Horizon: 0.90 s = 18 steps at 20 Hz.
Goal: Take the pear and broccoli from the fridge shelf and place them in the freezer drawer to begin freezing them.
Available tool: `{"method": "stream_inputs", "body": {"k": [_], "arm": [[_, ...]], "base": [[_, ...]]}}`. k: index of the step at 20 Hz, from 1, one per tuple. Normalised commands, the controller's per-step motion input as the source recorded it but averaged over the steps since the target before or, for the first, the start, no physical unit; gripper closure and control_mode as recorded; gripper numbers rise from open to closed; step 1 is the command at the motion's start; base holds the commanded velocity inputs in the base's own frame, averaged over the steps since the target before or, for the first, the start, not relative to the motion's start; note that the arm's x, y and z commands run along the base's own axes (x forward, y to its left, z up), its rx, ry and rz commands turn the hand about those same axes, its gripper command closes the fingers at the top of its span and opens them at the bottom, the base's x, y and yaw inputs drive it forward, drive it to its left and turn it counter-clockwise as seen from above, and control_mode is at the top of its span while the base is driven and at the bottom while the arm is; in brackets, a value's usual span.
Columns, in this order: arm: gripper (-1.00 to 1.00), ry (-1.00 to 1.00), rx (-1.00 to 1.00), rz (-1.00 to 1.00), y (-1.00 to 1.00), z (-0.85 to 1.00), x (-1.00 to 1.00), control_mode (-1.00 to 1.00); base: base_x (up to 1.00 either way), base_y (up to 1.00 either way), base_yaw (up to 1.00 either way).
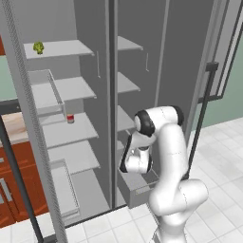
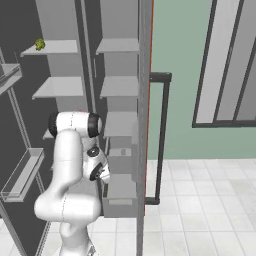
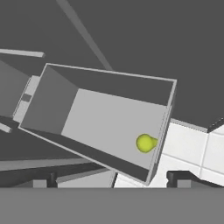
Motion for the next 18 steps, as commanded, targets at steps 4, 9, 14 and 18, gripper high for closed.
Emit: {"method": "stream_inputs", "body": {"k": [4,9,14,18], "arm": [[-1.00,0.04,0.00,0.00,0.00,1.00,0.23,-1.00],[-1.00,0.08,-0.01,0.03,0.00,0.92,0.04,-1.00],[-1.00,0.04,-0.03,0.04,0.02,0.87,0.00,-1.00],[-1.00,0.00,-0.05,0.01,0.09,1.00,-0.17,-1.00]], "base": [[0.00,0.00,0.00],[0.00,0.00,0.00],[0.00,0.00,0.00],[0.00,0.00,0.00]]}}
